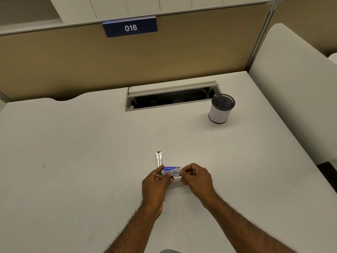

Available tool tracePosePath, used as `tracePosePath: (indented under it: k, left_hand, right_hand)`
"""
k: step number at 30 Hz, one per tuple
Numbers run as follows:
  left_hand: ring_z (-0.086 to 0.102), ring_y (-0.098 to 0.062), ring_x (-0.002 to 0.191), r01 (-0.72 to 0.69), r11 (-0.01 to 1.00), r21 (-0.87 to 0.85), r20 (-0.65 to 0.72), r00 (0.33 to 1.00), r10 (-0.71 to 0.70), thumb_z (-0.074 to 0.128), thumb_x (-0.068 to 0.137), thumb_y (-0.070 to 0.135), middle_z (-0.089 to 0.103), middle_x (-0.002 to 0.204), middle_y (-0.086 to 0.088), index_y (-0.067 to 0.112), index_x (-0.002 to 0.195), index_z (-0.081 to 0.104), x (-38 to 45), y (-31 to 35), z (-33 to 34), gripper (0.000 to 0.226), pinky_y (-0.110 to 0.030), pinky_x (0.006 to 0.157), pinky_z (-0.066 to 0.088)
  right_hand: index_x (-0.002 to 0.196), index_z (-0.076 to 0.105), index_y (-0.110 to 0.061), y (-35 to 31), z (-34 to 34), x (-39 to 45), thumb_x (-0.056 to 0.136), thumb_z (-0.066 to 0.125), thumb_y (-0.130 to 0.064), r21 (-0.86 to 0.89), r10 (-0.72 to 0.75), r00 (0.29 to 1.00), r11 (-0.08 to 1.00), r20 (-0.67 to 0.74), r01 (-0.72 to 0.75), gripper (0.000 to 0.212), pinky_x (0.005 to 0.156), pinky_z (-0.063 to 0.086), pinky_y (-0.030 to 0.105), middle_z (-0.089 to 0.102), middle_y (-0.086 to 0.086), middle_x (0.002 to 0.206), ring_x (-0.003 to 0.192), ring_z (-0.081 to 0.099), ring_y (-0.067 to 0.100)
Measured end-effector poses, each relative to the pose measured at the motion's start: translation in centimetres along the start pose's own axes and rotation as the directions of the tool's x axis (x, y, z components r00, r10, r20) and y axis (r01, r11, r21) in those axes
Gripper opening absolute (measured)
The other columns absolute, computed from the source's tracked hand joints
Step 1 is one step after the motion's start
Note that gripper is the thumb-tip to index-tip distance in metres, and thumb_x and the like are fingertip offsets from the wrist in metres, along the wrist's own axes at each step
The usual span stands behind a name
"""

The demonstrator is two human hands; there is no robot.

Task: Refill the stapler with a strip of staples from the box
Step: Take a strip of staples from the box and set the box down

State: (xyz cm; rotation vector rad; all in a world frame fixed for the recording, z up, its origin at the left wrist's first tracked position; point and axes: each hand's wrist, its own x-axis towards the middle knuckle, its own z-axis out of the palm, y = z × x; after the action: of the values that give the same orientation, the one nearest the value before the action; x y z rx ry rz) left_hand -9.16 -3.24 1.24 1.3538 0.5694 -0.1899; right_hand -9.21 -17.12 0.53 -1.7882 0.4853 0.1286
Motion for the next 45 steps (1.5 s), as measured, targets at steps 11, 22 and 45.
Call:
tracePosePath:
  k: [11, 22, 45]
  left_hand:
    - [0.071, -0.009, 0.088, -0.065, 0.981, 0.183, -0.044, 0.996, 0.074, 0.071, 0.084, 0.014, 0.076, 0.101, -0.001, 0.015, 0.127, 0.062, 0.6, 0.3, 0.9, 0.044, -0.016, 0.072, 0.054]
    - [0.073, -0.012, 0.083, -0.121, 0.972, 0.201, -0.021, 0.992, 0.128, 0.07, 0.084, 0.016, 0.076, 0.094, 0.0, 0.019, 0.115, 0.066, 4.7, 3.8, 0.6, 0.031, -0.029, 0.081, 0.055]
    - [0.022, -0.026, 0.147, -0.324, 0.264, 0.908, 0.183, 0.876, 0.446, 0.049, 0.097, 0.021, 0.028, 0.158, -0.011, 0.004, 0.145, 0.038, 11.5, 0.2, -7.2, 0.052, -0.033, 0.12, 0.014]
  right_hand:
    - [0.109, 0.06, -0.026, -0.2, 0.9, -0.1, 0.081, 0.074, -0.028, -0.15, -0.135, 0.99, 0.979, 0.036, 0.139, 0.031, 0.056, 0.053, 0.013, 0.071, -0.007, 0.092, 0.065, 0.067, 0.0]
    - [0.101, 0.066, -0.013, -2.5, 0.2, 5.8, 0.074, 0.077, -0.015, -0.37, -0.442, 0.896, 0.825, 0.047, 0.427, 0.029, 0.059, 0.04, 0.005, 0.065, 0.003, 0.095, 0.063, 0.054, 0.007]
    - [0.13, 0.051, -0.009, -4.9, -1.5, 19.8, 0.087, 0.064, -0.016, -0.576, -0.249, 0.968, 0.789, 0.018, 0.213, 0.046, 0.09, 0.043, 0.033, 0.059, 0.015, 0.12, 0.109, 0.056, 0.029]
